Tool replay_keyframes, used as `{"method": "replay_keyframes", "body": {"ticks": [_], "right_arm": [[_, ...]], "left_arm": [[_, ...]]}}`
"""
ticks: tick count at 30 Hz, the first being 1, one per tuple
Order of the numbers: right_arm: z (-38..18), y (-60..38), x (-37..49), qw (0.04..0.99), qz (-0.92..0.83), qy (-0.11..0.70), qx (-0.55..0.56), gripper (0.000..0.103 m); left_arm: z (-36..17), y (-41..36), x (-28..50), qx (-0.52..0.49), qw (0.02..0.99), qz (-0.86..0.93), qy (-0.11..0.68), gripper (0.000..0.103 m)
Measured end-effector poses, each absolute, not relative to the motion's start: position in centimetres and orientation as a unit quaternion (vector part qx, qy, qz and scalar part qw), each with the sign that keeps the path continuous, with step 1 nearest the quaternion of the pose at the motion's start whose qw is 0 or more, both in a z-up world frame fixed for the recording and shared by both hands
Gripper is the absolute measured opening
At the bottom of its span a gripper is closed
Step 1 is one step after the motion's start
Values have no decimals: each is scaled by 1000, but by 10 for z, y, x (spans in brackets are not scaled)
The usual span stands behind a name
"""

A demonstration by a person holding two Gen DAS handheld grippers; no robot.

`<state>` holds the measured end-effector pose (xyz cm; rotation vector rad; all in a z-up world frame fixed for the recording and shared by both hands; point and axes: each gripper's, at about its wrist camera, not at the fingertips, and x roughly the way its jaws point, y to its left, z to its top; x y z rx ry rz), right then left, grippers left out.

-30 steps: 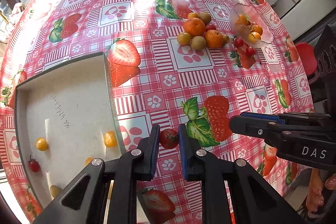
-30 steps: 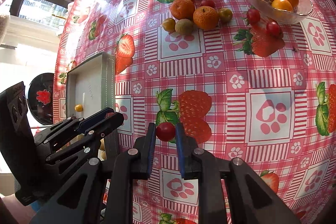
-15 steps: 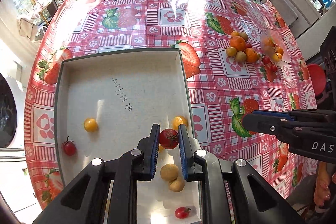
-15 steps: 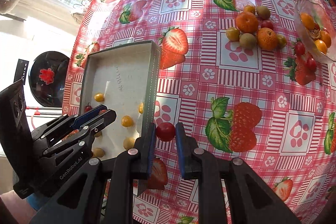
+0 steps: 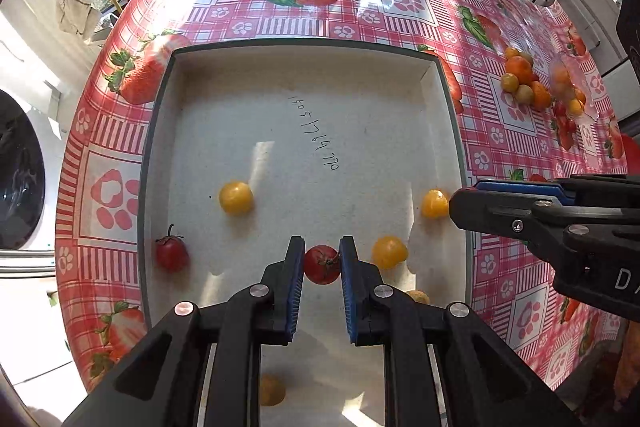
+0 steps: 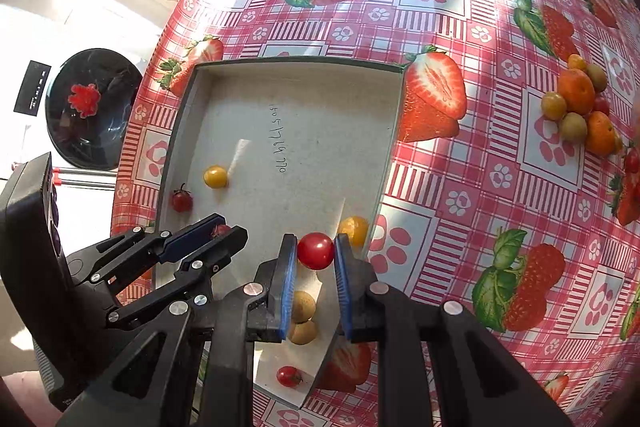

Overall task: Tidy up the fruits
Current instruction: 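Carry both red cherry tomatoes over the white tray, then open both tools to drop the red tomatoes into the tray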

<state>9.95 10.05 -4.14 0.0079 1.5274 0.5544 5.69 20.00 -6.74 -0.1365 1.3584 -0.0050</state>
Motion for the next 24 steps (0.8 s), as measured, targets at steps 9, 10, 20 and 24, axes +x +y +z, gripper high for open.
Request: {"method": "replay_keyframes", "body": {"ticks": [9, 10, 20, 24], "right_arm": [[-74, 130, 109, 672, 237, 700, -39, 21], [-77, 133, 110, 670, 235, 702, -43, 21], [-87, 152, 107, 658, 250, 707, -60, 50], [-71, 156, 103, 667, 256, 698, -59, 62]], "left_arm": [[-90, 206, 54, -61, 759, 9, 648, 19], [-91, 205, 54, -61, 757, 8, 650, 19], [-87, 199, 56, -45, 765, 30, 641, 77], [-86, 201, 57, -59, 758, 27, 649, 78]]}}
